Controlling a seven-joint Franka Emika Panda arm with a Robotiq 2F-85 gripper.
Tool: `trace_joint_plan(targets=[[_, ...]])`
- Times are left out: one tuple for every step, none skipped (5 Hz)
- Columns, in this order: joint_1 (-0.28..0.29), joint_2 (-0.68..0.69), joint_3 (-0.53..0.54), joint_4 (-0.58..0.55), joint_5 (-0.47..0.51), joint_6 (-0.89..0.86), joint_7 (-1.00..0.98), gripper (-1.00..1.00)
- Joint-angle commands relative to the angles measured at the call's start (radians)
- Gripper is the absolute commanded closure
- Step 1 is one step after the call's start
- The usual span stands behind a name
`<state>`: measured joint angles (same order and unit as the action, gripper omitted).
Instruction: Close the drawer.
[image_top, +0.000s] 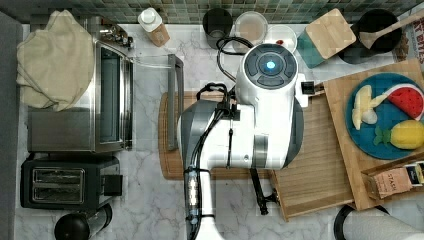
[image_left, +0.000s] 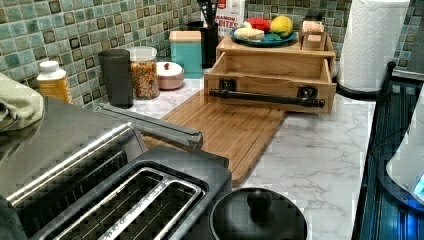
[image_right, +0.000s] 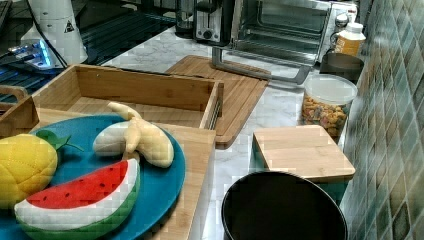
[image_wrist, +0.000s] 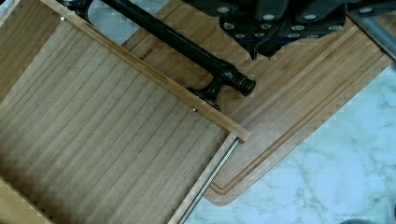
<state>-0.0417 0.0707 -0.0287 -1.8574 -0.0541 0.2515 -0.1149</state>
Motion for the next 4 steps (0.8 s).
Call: trace_joint_plan(targets=[[-0.001,0.000,0.000,-0.002,-0.002,0.000,0.000,1.00],[-0.007,-0.021,0.010,-0.063,0.019,0.042,-0.233,1.00],[0.010,-0.075,0.031,-0.148,0.066,0.062,-0.338,1.00],[0.041,-0.116,0.056,-0.254,0.067,0.175,-0.400,1.00]])
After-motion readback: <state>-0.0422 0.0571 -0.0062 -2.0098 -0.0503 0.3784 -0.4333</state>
